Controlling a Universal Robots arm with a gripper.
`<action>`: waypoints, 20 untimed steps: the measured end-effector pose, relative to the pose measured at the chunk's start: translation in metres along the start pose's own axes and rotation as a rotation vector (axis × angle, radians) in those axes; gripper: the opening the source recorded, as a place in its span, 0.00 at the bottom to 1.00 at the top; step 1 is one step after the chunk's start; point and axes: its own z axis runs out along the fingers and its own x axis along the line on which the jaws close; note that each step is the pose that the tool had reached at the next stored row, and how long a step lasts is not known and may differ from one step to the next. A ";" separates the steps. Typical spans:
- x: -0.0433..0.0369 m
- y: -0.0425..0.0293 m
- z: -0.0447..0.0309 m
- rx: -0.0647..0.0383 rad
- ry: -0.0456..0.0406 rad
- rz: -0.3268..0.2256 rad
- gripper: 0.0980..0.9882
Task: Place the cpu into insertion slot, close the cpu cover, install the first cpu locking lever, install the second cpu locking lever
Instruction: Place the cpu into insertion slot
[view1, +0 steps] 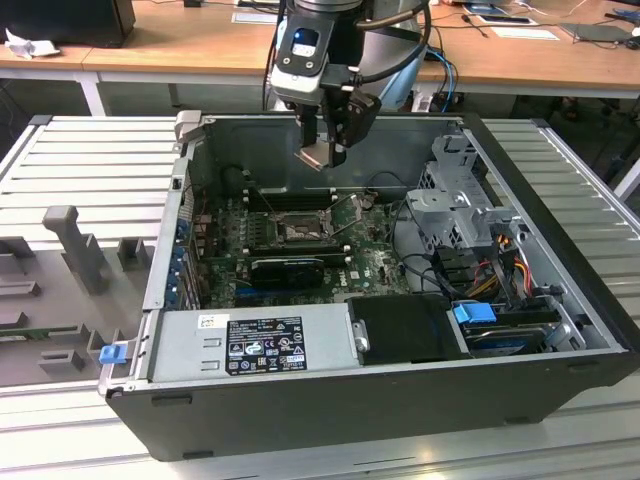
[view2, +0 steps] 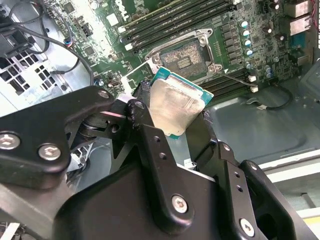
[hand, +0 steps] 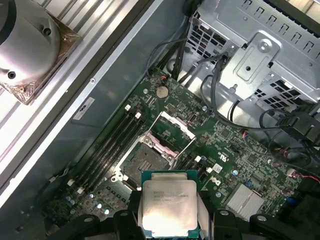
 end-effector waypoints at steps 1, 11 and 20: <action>0.0000 0.0000 0.0000 0.000 -0.0005 0.005 0.48; 0.0000 0.0000 0.0006 -0.002 -0.0067 0.076 0.48; 0.0008 -0.0012 0.0016 -0.004 -0.0176 0.200 0.48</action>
